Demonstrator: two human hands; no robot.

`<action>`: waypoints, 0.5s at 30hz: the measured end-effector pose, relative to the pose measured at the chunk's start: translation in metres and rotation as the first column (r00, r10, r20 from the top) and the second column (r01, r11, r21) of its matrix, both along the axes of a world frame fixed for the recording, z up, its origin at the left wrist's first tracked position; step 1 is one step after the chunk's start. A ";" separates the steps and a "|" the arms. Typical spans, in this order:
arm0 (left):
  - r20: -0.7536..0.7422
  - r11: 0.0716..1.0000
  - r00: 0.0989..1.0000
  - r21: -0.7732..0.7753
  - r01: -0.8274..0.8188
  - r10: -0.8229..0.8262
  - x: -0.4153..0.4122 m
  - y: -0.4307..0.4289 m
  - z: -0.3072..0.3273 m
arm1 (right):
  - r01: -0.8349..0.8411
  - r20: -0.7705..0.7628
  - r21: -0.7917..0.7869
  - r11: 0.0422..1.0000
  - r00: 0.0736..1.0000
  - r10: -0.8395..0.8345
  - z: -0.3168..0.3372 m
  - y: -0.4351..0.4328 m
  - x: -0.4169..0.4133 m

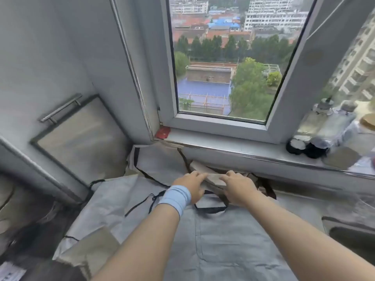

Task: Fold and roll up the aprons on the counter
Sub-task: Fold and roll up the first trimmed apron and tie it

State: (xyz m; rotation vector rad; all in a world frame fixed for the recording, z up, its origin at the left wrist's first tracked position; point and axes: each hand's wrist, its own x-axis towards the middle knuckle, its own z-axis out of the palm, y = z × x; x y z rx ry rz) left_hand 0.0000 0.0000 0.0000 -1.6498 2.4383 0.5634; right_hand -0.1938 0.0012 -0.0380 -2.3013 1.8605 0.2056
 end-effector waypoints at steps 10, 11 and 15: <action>0.053 0.996 0.997 0.069 0.058 -0.061 -0.025 -0.049 -0.056 | 0.067 -0.152 0.030 0.997 0.986 -0.062 -0.062 -0.035 -0.019; 0.044 0.997 0.998 0.062 0.045 -0.048 -0.025 -0.051 -0.058 | 0.093 -0.112 0.022 0.995 0.990 -0.090 -0.060 -0.035 -0.017; -0.017 1.000 1.000 0.000 0.000 0.000 -0.026 -0.043 -0.070 | 0.443 0.300 -0.108 0.890 0.868 -0.396 -0.054 -0.038 -0.023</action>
